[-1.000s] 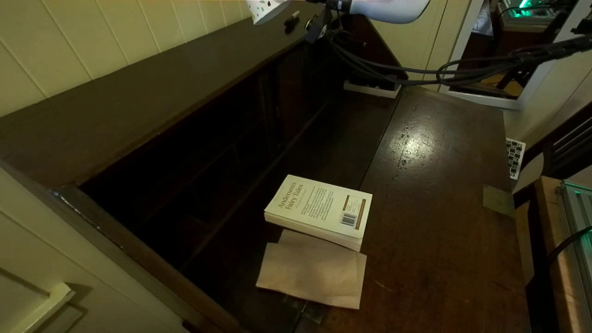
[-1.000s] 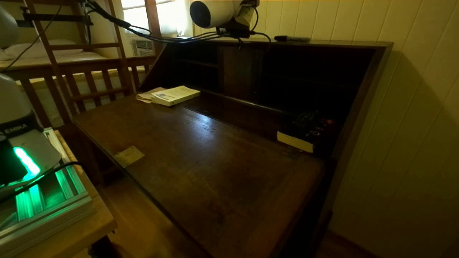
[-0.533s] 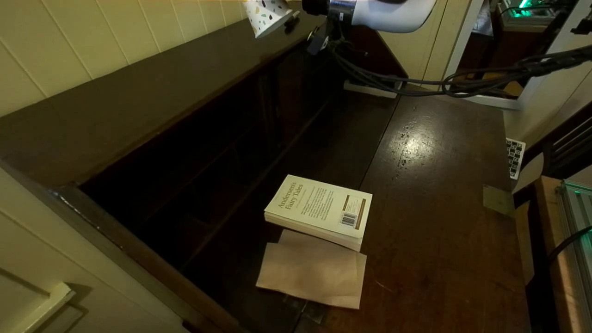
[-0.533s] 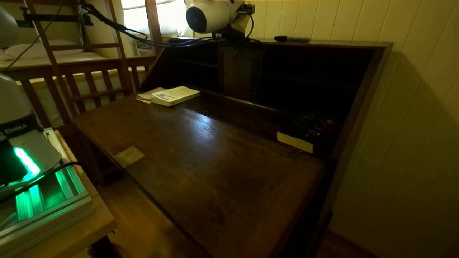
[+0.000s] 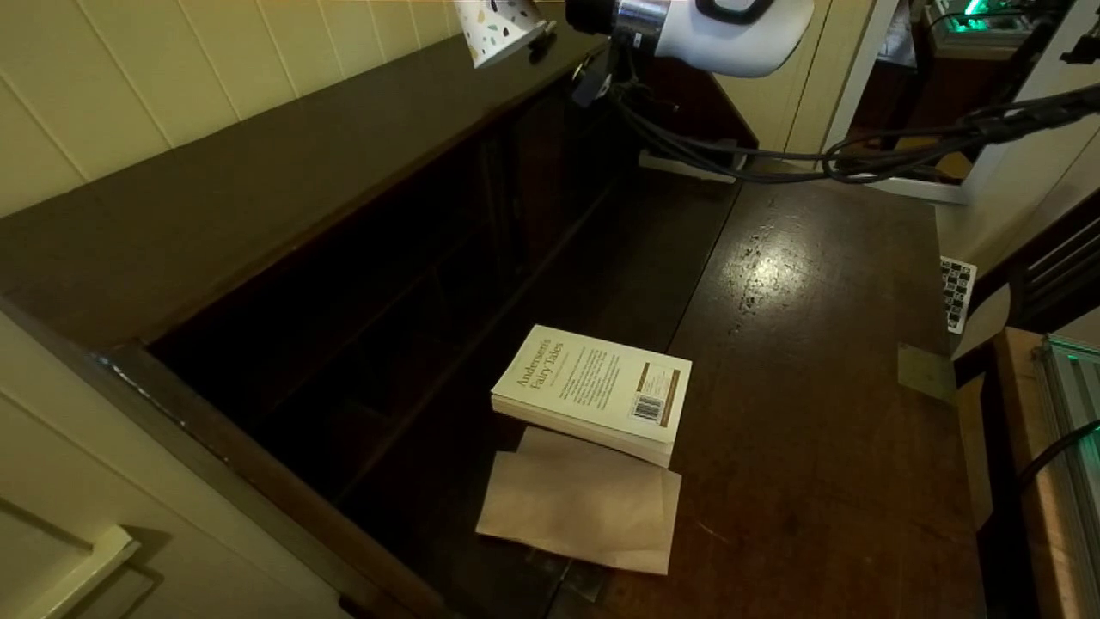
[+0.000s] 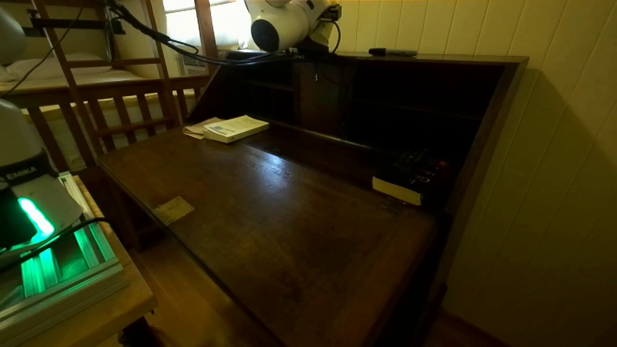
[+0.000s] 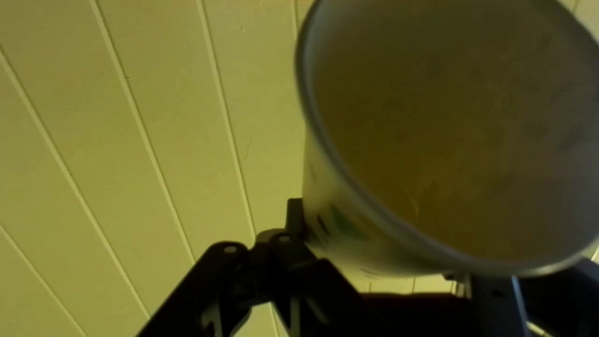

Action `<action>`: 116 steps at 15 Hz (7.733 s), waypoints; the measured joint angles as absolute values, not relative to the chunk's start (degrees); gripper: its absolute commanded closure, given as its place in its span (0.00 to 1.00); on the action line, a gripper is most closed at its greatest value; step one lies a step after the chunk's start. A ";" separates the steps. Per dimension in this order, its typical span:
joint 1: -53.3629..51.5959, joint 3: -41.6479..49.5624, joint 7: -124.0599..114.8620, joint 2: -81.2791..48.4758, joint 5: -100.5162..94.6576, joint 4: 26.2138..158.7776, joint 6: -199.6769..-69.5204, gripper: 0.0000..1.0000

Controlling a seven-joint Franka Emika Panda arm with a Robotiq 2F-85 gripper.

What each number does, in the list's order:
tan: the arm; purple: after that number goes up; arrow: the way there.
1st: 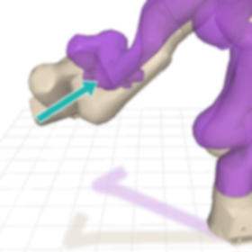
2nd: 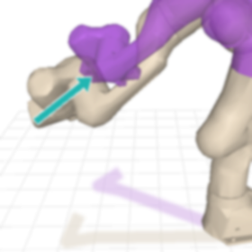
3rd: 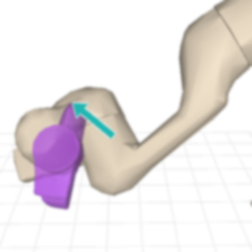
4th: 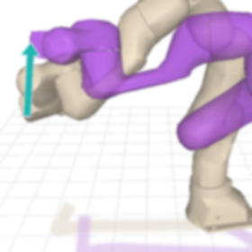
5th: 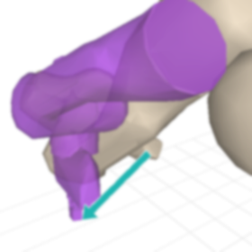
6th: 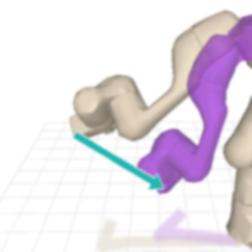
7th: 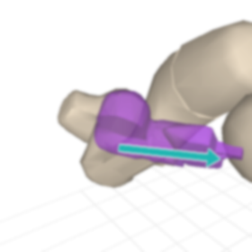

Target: Place the coffee cup upside down on top of the cabinet.

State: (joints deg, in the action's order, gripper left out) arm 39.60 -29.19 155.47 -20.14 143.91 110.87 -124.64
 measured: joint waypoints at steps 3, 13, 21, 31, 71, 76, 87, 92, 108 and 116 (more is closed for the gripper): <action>39.58 -29.19 155.47 -20.15 143.91 111.85 -123.76 0.62; 37.04 -23.74 155.47 -20.15 143.90 112.51 -119.66 0.62; 34.50 -19.93 155.47 -20.42 143.90 112.43 -119.23 0.62; 34.14 -18.97 155.47 -21.85 143.90 112.26 -116.19 0.62; 43.18 -28.76 154.80 -15.97 143.90 112.39 -127.06 0.00; 33.27 -17.46 152.50 -12.70 143.32 112.41 -128.69 0.00; 12.23 4.27 140.69 -8.19 134.91 112.40 -132.52 0.00; 10.96 6.22 133.71 -6.71 132.80 112.32 -134.76 0.00; 8.54 6.46 112.08 -2.76 111.52 110.03 -148.25 0.00; 8.54 6.47 102.41 -2.68 97.57 110.04 -148.06 0.00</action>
